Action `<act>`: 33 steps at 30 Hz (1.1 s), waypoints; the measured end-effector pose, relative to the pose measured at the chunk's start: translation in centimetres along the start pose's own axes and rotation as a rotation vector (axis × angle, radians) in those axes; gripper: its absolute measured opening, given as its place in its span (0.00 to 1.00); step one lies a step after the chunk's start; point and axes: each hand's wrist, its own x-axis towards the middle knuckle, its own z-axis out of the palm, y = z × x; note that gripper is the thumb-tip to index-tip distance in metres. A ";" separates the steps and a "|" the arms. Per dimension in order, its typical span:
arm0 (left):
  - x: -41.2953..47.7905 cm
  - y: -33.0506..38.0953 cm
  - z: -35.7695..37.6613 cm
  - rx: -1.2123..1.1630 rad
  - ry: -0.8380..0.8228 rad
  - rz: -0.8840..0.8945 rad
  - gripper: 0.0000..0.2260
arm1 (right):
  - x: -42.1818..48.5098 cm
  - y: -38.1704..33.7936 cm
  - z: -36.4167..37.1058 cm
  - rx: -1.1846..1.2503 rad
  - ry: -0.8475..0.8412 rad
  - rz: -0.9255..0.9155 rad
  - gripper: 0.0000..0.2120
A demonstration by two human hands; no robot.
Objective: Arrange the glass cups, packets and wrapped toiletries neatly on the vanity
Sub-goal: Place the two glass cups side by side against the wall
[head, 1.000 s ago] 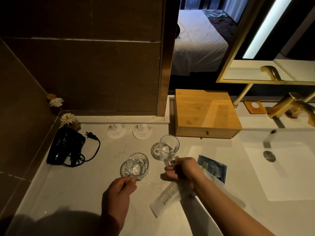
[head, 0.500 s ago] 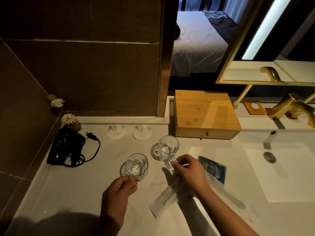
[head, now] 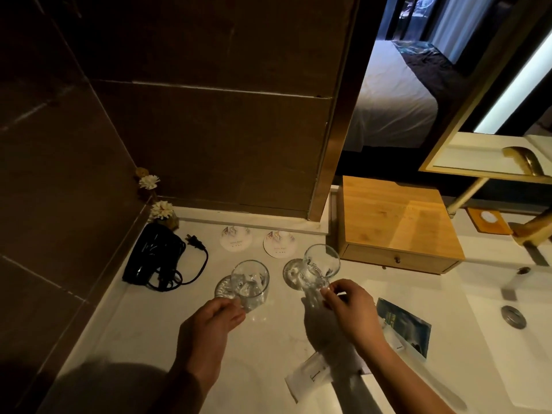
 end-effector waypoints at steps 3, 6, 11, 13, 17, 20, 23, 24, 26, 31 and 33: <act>1.1 1.6 0.1 -0.039 0.017 0.014 0.03 | 1.1 -1.2 0.7 0.034 -0.002 -0.021 0.04; 2.5 3.2 0.3 -0.060 0.024 0.021 0.06 | 2.2 -2.6 1.6 0.064 0.005 -0.042 0.06; 6.2 5.1 0.7 -0.074 0.031 0.030 0.04 | 4.3 -4.7 2.8 0.070 0.006 -0.035 0.06; 8.0 5.6 1.0 -0.087 0.040 0.029 0.03 | 5.2 -5.2 3.3 0.074 -0.002 -0.042 0.06; 10.8 6.3 1.7 -0.097 0.053 0.033 0.05 | 6.6 -5.8 4.1 0.079 -0.015 -0.038 0.05; 12.1 6.4 2.1 -0.114 0.069 0.026 0.07 | 7.4 -5.9 4.6 0.085 -0.017 -0.030 0.06; 12.9 6.3 2.4 -0.128 0.085 0.021 0.07 | 8.0 -5.9 5.1 0.080 -0.021 -0.025 0.06; 13.0 6.2 2.4 -0.131 0.087 0.019 0.07 | 8.0 -5.9 5.2 0.080 -0.021 -0.023 0.06; 13.2 6.1 2.6 -0.125 0.086 0.021 0.07 | 8.1 -5.9 5.4 0.080 -0.021 -0.014 0.06; 13.5 5.5 2.6 -0.127 0.082 0.026 0.07 | 8.1 -5.4 5.7 0.083 -0.018 -0.002 0.05; 13.6 5.3 2.5 -0.130 0.076 0.027 0.06 | 8.2 -5.3 5.8 0.076 -0.012 0.002 0.05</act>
